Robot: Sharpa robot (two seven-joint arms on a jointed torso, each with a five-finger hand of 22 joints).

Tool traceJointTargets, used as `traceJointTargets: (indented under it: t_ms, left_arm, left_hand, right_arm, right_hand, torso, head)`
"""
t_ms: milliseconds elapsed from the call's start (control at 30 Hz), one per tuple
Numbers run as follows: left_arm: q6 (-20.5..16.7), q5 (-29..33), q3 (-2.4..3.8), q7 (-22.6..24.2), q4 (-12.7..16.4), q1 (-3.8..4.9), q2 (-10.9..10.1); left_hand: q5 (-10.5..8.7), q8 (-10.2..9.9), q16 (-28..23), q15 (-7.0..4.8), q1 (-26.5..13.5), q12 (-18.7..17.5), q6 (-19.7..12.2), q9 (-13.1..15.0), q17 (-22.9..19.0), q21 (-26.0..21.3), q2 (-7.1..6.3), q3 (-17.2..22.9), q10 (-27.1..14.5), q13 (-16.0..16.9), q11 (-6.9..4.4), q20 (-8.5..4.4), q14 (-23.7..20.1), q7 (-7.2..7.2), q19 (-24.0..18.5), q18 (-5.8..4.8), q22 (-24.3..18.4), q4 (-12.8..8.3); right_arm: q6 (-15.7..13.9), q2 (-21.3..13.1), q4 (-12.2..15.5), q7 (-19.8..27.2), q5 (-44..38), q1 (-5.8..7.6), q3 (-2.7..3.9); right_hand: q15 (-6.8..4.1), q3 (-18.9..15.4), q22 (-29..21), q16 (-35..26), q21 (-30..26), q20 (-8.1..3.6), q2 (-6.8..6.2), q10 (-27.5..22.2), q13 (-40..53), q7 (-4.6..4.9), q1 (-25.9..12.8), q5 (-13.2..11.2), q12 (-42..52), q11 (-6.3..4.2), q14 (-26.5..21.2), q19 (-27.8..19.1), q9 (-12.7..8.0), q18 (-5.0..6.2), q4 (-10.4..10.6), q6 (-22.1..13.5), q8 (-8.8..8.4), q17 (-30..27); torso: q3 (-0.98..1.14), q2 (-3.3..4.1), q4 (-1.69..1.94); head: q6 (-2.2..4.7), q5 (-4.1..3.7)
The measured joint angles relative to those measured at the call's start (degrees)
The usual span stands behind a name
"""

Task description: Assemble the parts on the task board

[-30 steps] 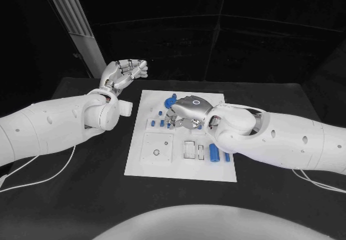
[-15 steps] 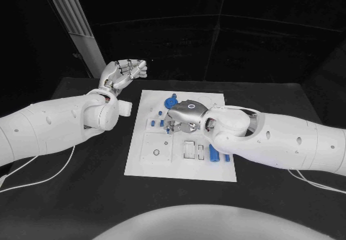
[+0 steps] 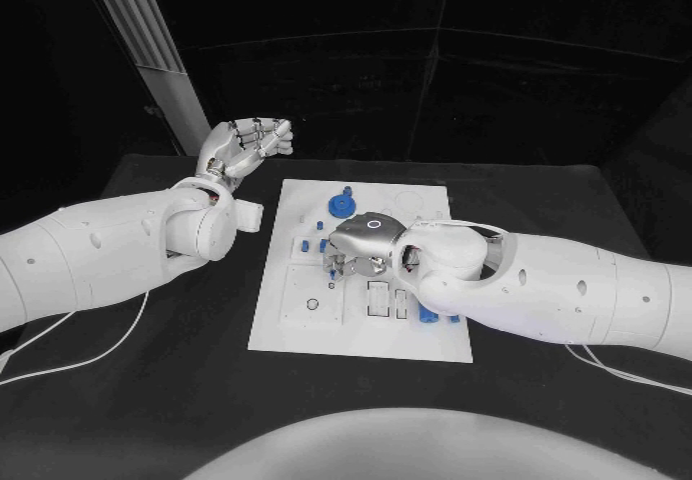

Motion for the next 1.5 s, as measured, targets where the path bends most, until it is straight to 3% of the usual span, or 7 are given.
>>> traceJointTargets:
  t_ms: [333,1500]
  left_arm:
    - [0.01,0.00,0.00,0.00,-0.06,0.00,0.03]
    - [0.04,0.00,0.00,0.00,-0.09,-0.05,0.04]
  left_hand:
    - [0.00,0.00,0.00,0.00,0.00,0.00,0.00,0.00,0.00,0.00,0.00,0.00,0.00,0.00,0.00,0.00,0.00,0.00,0.00,0.00,0.00,0.00]
    - [0.00,0.43,0.50,0.00,0.22,0.25,0.00,0.00,-0.39,0.00,0.22,-0.40,-0.21,-0.05,0.21,0.00,0.00,0.00,0.00,0.00,-0.08,-0.08]
  right_arm:
    - [0.68,1.33,-1.17,0.08,-0.90,-0.76,0.00]
    - [1.42,1.88,-1.65,0.06,-2.85,-0.91,0.08]
  right_hand:
    - [0.00,-0.01,0.00,0.00,0.00,-0.01,0.00,0.00,0.00,0.00,0.00,0.22,-0.25,0.00,0.00,-0.01,0.00,0.00,0.00,-0.03,-0.31,0.00]
    - [0.00,-0.02,0.00,0.02,-0.51,-0.02,-0.01,-0.21,0.00,0.29,-0.01,0.21,-0.24,0.20,0.00,-0.01,-0.04,0.00,0.00,-0.31,-0.43,0.02]
  torso:
    - [0.02,0.00,-0.01]
    - [0.02,0.01,-0.01]
  head:
    - [0.62,-0.09]
    - [0.46,-0.58]
